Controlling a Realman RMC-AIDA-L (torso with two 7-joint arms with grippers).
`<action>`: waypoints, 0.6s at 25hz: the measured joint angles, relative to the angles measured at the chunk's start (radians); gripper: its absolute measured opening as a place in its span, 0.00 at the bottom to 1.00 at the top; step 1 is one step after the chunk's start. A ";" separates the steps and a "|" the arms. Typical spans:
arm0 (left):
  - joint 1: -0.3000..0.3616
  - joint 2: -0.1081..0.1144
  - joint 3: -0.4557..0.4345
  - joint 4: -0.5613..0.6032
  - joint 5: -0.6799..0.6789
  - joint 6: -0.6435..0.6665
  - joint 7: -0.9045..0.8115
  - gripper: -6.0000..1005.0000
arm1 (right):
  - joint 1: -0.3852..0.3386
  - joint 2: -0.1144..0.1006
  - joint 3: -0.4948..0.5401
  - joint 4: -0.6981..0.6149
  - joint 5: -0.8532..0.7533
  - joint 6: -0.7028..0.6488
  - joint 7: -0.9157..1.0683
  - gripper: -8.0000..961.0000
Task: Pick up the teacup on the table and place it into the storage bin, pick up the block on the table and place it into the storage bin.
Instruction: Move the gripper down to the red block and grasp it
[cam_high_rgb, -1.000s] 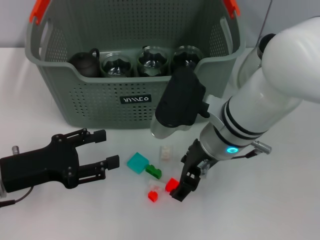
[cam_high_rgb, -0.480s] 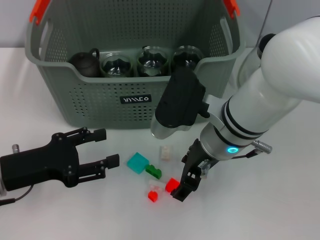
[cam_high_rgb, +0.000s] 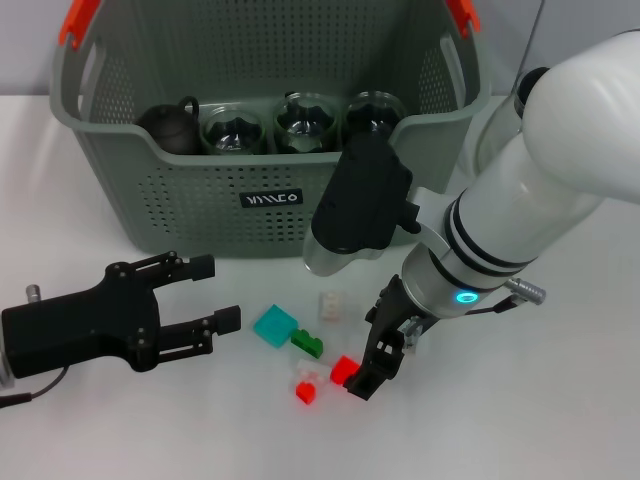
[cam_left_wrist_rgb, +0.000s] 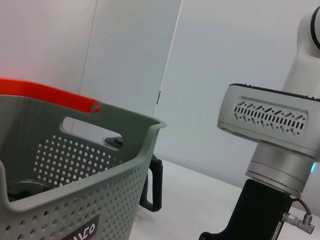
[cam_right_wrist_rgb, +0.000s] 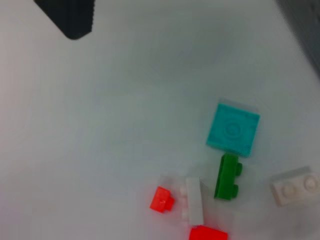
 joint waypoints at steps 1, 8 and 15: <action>0.000 0.000 0.000 0.000 0.000 0.000 0.000 0.76 | 0.000 0.000 -0.001 0.000 -0.001 0.000 0.000 0.97; 0.001 -0.005 0.000 0.000 0.000 0.002 0.004 0.76 | -0.001 0.003 -0.014 0.002 0.002 0.003 0.000 0.96; 0.001 -0.005 0.000 -0.010 0.000 -0.001 0.007 0.76 | 0.005 0.009 -0.063 0.042 0.006 0.069 0.000 0.92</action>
